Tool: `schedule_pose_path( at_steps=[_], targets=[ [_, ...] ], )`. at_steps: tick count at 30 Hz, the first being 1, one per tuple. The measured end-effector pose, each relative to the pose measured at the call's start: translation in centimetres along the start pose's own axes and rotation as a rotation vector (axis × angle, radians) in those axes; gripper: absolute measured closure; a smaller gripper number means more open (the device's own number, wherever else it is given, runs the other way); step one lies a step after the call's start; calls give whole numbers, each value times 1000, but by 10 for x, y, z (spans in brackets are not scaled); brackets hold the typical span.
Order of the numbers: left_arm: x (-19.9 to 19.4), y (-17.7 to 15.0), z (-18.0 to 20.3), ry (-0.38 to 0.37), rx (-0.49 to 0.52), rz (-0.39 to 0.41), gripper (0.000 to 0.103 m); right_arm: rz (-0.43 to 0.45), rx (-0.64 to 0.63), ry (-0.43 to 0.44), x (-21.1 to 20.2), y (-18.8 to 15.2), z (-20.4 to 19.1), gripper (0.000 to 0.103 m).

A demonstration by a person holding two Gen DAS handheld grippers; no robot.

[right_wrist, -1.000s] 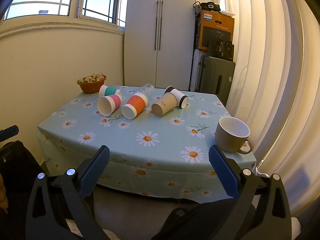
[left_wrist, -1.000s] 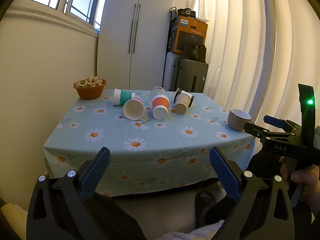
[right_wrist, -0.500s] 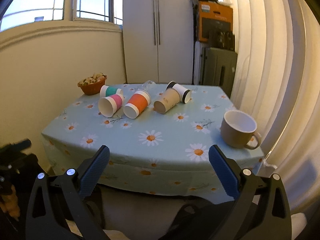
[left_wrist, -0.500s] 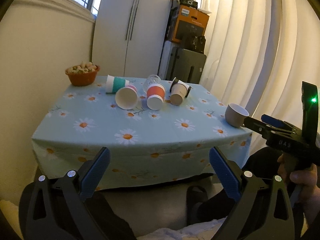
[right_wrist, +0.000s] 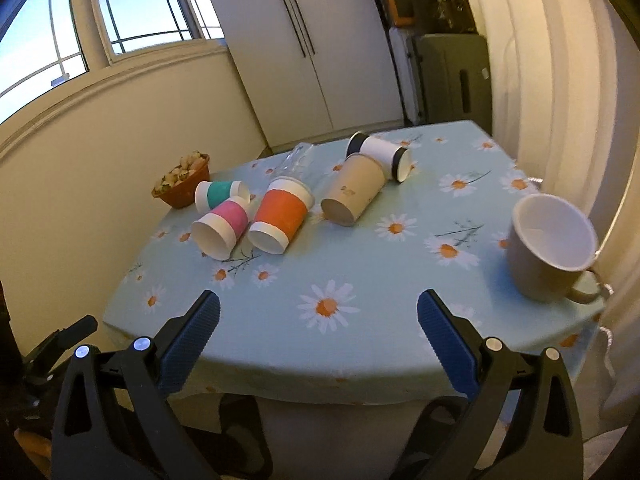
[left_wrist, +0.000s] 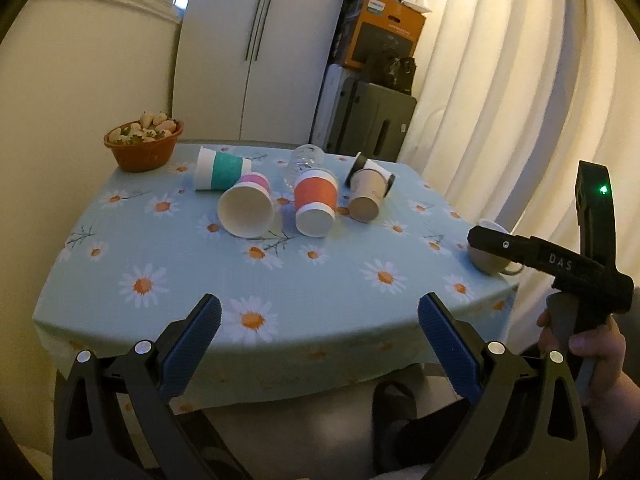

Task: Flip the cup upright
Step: 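Move the right tool to the orange-banded cup and close its fingers around it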

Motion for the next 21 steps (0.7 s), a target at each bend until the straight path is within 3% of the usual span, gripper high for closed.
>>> schedule_pose_path(
  at_steps=[7,11,21],
  targets=[
    [28,38,-13,14,9,-27,7,-82,66,92,41,39,1,5],
    [45,60,-22,-26,-2,-49,7,-148,123,186,68,62,-1,5],
    [78,94,-41,-45,15,-83,7,-270,141,212,132,107,-18,5]
  ],
)
Point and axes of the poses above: each gripper's, at about its wrist camera, not at the fingertips, and x roughly the way its jaws point, z to its right, y to its top, the point moved 6 cm from there along x, roughly the way its jaws point, and after that the axes turned 12 degrees about -z, right-handed, at the moved point
